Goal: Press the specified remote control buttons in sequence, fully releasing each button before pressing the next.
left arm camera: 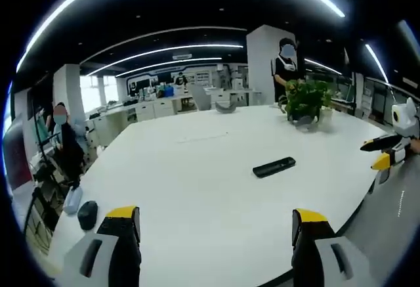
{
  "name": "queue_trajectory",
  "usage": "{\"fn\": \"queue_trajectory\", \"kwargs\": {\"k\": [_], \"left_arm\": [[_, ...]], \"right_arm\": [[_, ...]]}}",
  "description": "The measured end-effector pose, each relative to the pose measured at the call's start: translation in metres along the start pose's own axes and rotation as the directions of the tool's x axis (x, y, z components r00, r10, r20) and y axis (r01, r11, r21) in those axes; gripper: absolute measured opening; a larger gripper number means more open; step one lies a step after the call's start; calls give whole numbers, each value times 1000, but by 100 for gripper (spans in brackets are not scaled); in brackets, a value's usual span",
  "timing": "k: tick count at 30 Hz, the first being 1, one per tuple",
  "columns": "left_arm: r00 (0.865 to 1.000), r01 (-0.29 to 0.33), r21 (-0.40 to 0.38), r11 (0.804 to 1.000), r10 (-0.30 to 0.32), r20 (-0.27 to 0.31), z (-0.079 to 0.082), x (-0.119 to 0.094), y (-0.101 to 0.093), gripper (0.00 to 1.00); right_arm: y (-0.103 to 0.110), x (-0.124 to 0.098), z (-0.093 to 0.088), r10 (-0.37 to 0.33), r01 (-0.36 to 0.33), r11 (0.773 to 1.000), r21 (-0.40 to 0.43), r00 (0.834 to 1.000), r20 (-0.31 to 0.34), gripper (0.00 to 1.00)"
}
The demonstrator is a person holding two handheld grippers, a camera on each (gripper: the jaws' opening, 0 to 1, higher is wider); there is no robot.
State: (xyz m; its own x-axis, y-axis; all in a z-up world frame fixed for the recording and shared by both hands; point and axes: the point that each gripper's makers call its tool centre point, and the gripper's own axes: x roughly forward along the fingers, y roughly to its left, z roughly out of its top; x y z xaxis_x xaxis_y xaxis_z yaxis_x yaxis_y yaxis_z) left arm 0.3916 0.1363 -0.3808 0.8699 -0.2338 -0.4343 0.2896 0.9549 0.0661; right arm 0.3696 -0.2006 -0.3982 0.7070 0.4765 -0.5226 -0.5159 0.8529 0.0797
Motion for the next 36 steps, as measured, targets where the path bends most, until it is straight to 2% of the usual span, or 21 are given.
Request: {"fn": "queue_trajectory", "kwargs": {"k": [3,6,9,14,17,20,24,29,32,34,36], "left_arm": [[1000,7,2,1000,-7,-5,-1,1,-2,100],[1000,13,1,1000,-13,-25,-5,3,-3,100],[1000,23,5,1000,-23,-17,-3,4,-3,100],[1000,7,-17,1000,-7,2,-1,2,2,100],[1000,-1,-18,1000,1,6,0,0,3,100],[1000,10,-20,1000,-10,-8,-4,1,1,100],[1000,4,-18,1000,-4,-17,-6,-1,3,100],[999,31,-52,998,-31,-8,-4,-1,0,100],[1000,26,-28,999,-26,7,-1,-3,-1,100],[1000,0,-34,999,0,29,3,-6,4,100],[997,6,-78,997,0,72,10,-6,6,100]], "right_arm": [[-4,1,-1,-4,4,1000,-10,1000,-6,77],[-3,4,-12,13,-14,1000,-20,998,-55,77],[-7,3,-15,-13,12,1000,-18,998,-66,76],[-19,1,-21,-55,59,998,37,993,-102,73],[-16,1,-30,-49,57,997,51,987,-152,72],[-12,1,-41,-62,66,998,9,974,-220,71],[-11,1,-43,-94,96,995,-3,964,-249,71],[-15,0,-41,-107,108,994,-7,965,-241,71],[-19,-1,-25,-133,140,989,48,982,-137,70],[-20,-2,-24,-143,151,987,58,982,-127,72],[-22,-3,-21,-188,180,981,-67,972,-140,74]]}}
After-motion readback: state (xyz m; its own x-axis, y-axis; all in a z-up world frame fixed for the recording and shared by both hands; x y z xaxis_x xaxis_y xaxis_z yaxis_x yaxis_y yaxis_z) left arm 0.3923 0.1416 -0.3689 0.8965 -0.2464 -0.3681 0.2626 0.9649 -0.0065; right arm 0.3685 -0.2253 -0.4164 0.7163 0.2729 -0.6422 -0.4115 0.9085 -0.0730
